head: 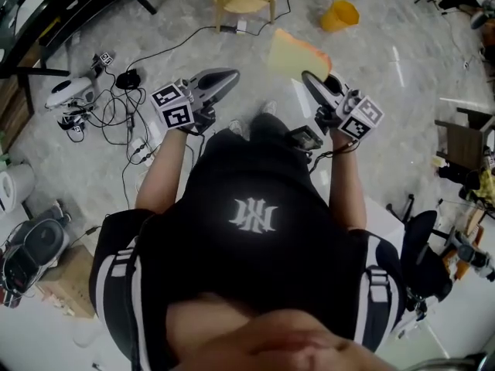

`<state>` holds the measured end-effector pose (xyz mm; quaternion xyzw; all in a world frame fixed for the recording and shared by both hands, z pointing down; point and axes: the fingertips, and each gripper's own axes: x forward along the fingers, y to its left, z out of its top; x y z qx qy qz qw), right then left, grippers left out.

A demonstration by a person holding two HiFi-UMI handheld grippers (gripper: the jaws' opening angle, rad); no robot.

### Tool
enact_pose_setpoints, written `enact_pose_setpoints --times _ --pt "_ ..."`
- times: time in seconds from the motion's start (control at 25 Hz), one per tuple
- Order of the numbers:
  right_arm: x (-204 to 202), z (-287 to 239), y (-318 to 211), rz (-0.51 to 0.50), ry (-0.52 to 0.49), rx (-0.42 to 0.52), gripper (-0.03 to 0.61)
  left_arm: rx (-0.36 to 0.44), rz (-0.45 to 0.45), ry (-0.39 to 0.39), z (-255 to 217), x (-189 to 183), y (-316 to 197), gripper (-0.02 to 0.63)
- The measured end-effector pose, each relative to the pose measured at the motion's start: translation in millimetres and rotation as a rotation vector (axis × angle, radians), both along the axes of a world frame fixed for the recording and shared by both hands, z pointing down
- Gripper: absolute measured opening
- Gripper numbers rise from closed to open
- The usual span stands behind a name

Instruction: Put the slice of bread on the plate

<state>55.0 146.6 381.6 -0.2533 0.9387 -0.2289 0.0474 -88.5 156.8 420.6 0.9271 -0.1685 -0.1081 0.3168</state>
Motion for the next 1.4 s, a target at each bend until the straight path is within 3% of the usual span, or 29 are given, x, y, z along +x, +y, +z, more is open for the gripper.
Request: enact_pose_setpoints --times 0.64,1.0,1.4 --pt "10 8 -112 -0.047 -0.082 0.027 0.097 0.022 -0.06 -0.081 -4 4 -105 0.005" --pt "44 -4 -193 -0.08 -0.156 0.076 0.097 0.047 -0.088 -0.146 -22 32 -192 0.005" --pt "82 14 -259 -0.146 -0.193 0.03 0.097 0.05 -0.185 -0.181 -29 54 -265 0.005"
